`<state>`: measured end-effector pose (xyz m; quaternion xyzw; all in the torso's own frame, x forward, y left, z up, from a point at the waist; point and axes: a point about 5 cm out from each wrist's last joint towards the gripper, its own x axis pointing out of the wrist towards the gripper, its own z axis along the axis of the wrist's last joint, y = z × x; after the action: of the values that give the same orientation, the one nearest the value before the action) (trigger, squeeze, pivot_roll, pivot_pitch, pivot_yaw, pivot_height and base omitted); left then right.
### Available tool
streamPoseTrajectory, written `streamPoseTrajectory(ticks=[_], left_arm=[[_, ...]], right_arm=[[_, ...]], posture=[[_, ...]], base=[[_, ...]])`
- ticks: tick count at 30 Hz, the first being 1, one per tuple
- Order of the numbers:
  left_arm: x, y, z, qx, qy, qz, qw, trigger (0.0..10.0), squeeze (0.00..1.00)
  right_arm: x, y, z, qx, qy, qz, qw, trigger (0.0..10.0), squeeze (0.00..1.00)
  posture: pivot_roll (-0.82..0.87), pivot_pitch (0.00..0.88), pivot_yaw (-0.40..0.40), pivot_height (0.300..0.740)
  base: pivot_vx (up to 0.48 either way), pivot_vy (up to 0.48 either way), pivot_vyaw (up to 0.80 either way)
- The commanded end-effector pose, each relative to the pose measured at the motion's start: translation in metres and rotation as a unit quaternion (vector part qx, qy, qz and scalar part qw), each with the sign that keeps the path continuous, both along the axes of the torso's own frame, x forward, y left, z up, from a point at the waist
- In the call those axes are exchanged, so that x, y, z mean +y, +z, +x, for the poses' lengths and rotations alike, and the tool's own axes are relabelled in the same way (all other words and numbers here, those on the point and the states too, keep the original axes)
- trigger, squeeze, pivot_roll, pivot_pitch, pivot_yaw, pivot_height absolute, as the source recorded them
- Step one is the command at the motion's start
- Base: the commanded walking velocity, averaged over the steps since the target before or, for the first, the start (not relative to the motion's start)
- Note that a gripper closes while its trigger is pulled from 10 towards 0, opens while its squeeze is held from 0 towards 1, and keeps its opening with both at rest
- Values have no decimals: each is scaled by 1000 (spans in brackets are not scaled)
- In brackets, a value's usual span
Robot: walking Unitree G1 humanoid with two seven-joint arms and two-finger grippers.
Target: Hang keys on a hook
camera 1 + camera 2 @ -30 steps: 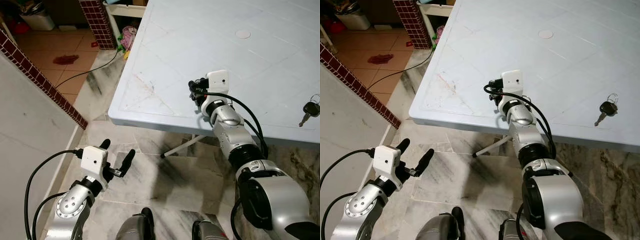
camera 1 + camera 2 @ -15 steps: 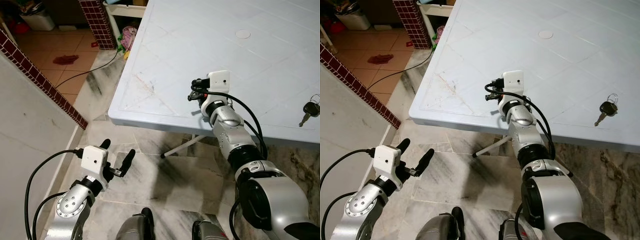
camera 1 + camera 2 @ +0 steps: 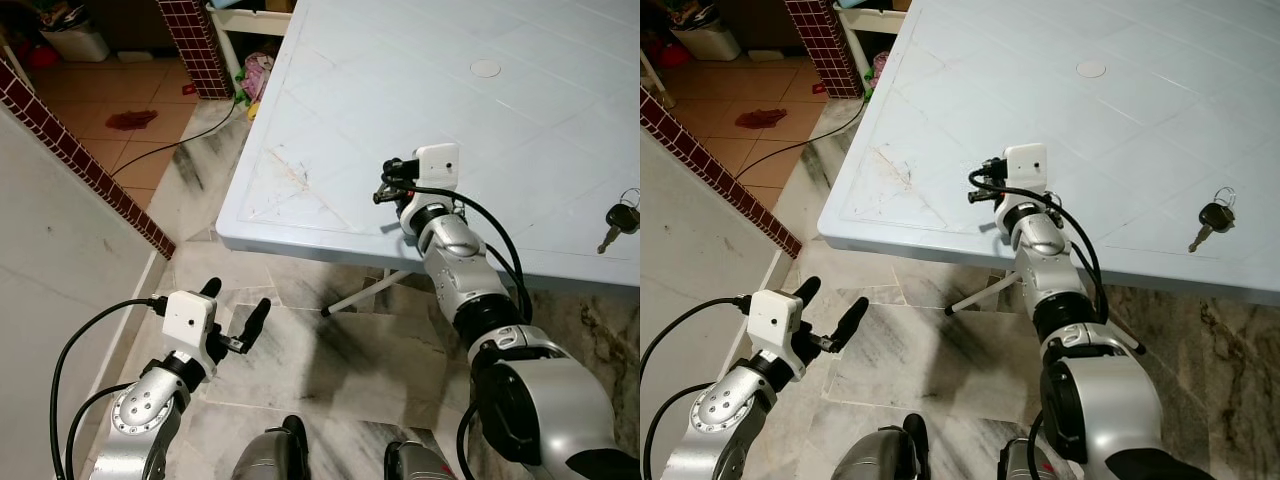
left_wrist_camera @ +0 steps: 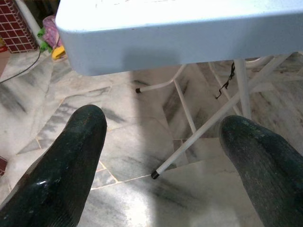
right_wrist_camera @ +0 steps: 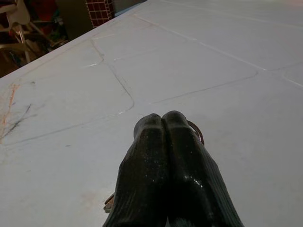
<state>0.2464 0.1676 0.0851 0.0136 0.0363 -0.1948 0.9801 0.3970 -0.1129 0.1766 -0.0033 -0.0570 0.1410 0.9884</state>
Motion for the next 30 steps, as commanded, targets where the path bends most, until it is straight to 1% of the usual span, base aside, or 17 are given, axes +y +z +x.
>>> streamPoseTrajectory(ticks=[1,6,8,13,17,18,19,23,30], left_arm=[[7,-6,-3,11,8,17,1000,10000,0],[8,-5,-1,9,7,20,1000,10000,0],[8,-5,-1,9,9,21,1000,10000,0],[9,-6,-1,9,10,23,1000,10000,0],[8,-6,-1,8,9,25,1000,10000,0],[8,-5,-1,8,9,25,1000,10000,0],[8,-5,-1,7,9,25,1000,10000,0],[8,-5,-1,6,8,25,1000,10000,0],[6,-4,-2,7,7,23,1000,10000,0]], right_arm=[[7,-23,-7,40,6,-3,999,0,0],[12,-23,-10,23,9,-15,1000,0,0],[15,-20,-11,5,12,-25,1000,0,0],[18,-16,-13,-20,12,-34,999,0,0],[11,-9,-12,-43,-22,-46,998,0,0],[7,-7,-11,-46,-37,-47,997,3176,369],[4,-5,-10,-50,-47,-46,997,10000,1000],[-5,2,-8,-60,-81,-50,994,10000,1000],[-6,1,-6,-51,-85,-49,994,10000,1000]], posture=[[52,249,150,740],[51,245,149,740],[52,243,148,740],[52,241,149,740],[52,240,149,740],[52,239,150,740],[52,238,150,740],[51,242,149,740],[52,245,150,740]], base=[[0,0,0],[0,0,0],[0,0,0],[0,0,0],[0,0,0],[0,0,0],[0,0,0],[0,0,0],[0,0,0]])
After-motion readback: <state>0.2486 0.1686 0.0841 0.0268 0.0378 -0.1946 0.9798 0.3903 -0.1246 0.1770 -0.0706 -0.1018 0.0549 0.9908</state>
